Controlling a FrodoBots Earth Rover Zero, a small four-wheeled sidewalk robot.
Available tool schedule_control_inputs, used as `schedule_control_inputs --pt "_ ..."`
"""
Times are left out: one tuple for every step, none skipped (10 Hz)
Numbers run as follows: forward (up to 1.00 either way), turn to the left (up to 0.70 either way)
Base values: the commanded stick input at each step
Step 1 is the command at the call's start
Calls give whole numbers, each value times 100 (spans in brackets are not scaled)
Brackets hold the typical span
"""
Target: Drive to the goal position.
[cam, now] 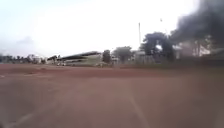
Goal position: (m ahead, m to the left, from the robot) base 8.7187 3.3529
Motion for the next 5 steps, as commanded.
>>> schedule_control_inputs --pt "70 0" --pt "70 0" --pt "70 0" --pt "70 0" --pt "70 0"
